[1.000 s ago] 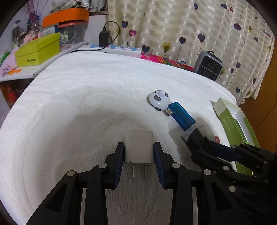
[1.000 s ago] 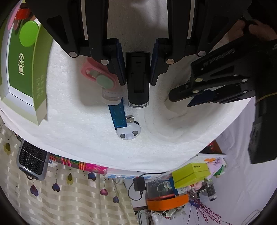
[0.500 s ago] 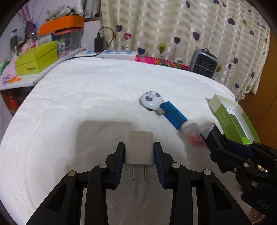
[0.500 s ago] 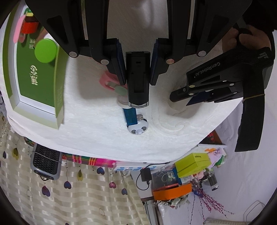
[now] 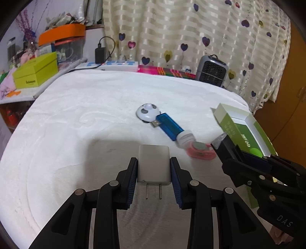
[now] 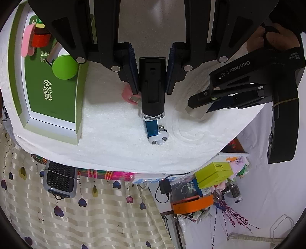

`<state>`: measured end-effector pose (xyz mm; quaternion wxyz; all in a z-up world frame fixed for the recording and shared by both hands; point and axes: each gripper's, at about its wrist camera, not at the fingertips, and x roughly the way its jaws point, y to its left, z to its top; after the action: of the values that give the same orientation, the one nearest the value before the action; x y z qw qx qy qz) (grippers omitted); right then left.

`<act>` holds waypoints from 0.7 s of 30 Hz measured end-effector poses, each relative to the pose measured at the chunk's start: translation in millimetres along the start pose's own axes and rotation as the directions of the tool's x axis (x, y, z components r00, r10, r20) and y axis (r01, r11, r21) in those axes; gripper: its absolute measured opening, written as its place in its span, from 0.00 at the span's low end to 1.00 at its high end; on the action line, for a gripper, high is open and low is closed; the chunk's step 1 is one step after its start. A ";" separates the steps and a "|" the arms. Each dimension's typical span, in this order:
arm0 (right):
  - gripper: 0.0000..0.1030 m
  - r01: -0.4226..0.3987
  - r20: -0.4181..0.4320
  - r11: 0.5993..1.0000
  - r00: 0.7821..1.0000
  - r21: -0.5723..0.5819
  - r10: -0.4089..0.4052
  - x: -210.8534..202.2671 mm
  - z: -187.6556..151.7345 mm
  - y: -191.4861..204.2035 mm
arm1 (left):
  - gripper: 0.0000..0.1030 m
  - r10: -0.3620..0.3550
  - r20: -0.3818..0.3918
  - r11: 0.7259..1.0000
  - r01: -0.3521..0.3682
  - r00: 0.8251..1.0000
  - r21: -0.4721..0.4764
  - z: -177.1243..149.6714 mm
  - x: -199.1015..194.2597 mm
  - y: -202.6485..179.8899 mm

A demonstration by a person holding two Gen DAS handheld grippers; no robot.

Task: Organize rigid objects
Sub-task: 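Carry the charger plug with the left tool while the right tool carries the black stick to the box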

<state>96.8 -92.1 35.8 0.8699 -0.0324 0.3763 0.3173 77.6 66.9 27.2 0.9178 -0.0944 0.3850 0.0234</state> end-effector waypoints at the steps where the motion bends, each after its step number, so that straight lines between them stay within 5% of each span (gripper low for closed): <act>1: 0.28 0.000 0.003 1.000 1.000 0.001 0.000 -1.2 -0.1 -0.5 | 0.32 -0.004 0.004 1.000 0.004 1.000 0.005 -0.2 -1.8 -2.7; 21: 0.28 0.025 0.074 0.999 0.997 0.031 -0.027 -39.5 -9.2 -16.5 | 0.32 -0.089 0.055 0.993 0.084 0.995 0.087 -2.3 -31.2 -51.7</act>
<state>80.1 -128.7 52.8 0.8877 -0.0125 0.3480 0.3012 60.0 16.7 55.9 0.9320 -0.0714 0.3542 -0.0298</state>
